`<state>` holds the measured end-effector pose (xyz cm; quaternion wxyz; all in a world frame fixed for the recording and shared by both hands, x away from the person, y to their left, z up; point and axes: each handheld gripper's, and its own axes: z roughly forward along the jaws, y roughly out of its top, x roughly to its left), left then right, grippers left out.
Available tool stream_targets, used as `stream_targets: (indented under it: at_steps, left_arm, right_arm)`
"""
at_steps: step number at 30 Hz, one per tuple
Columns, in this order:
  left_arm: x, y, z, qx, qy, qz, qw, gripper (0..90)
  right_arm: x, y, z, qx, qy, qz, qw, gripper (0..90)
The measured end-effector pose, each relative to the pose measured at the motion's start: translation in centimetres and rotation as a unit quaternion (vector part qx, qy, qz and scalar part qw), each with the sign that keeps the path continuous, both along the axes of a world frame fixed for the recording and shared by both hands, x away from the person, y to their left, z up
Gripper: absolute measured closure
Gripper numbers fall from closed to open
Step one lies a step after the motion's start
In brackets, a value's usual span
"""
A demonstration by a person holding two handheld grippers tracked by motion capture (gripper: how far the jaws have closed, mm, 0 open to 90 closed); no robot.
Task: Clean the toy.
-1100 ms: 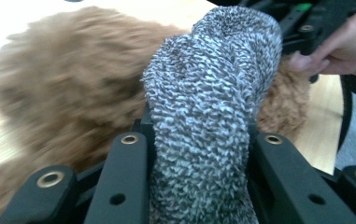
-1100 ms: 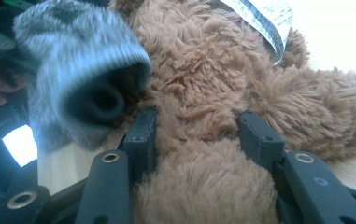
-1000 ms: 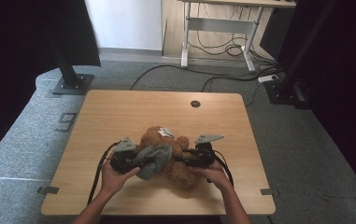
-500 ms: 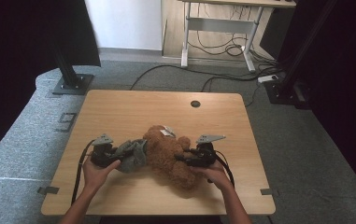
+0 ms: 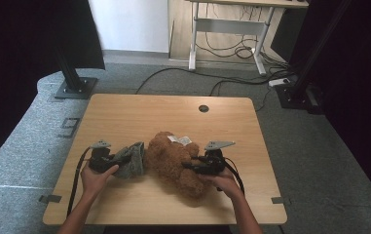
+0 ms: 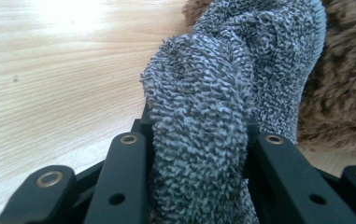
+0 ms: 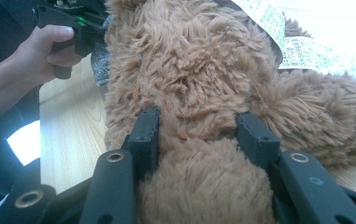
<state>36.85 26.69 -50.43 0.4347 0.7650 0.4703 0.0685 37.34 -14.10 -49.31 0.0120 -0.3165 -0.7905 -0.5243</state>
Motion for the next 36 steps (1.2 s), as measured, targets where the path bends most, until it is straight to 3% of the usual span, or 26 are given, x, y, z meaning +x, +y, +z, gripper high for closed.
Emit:
stream_targets:
  at_steps: [5, 9, 11, 16, 19, 20, 27, 36]
  left_arm:
    - [-0.3, 0.4, 0.5, -0.011, -0.006, 0.001, 0.9999, 66.6]
    - [-1.2, -0.7, 2.1, -0.030, -0.028, -0.029, 0.9987, 66.7]
    - [-1.9, -1.7, 3.2, -0.039, -0.043, -0.050, 0.9971, 66.7]
    - [-3.6, -4.5, 5.3, -0.054, -0.079, -0.104, 0.9900, 66.7]
    - [-4.1, -5.7, 5.2, -0.076, -0.074, -0.137, 0.9848, 66.7]
    - [-4.3, -6.7, 4.8, -0.071, -0.068, -0.152, 0.9835, 66.8]
    - [-4.4, -10.1, 1.8, -0.028, -0.031, -0.184, 0.9820, 66.8]
    - [-4.2, -10.2, 1.1, 0.016, -0.024, -0.155, 0.9874, 67.0]
  right_arm:
    - [0.0, 0.0, 0.0, 0.001, 0.001, -0.002, 1.0000, 55.3]
    - [0.1, 0.0, 0.0, 0.002, 0.001, -0.002, 1.0000, 55.2]
    - [0.1, 0.0, 0.0, 0.003, 0.001, -0.004, 1.0000, 55.0]
    - [0.1, 0.0, -0.1, 0.004, 0.001, -0.009, 1.0000, 54.7]
    - [0.2, 0.0, -0.1, 0.005, 0.002, -0.016, 0.9999, 54.4]
    - [0.2, 0.1, -0.1, 0.006, 0.003, -0.018, 0.9998, 54.3]
    - [0.2, 0.1, -0.1, 0.008, 0.005, -0.027, 0.9996, 54.0]
    - [0.3, 0.1, -0.1, 0.008, 0.004, -0.029, 0.9995, 54.0]
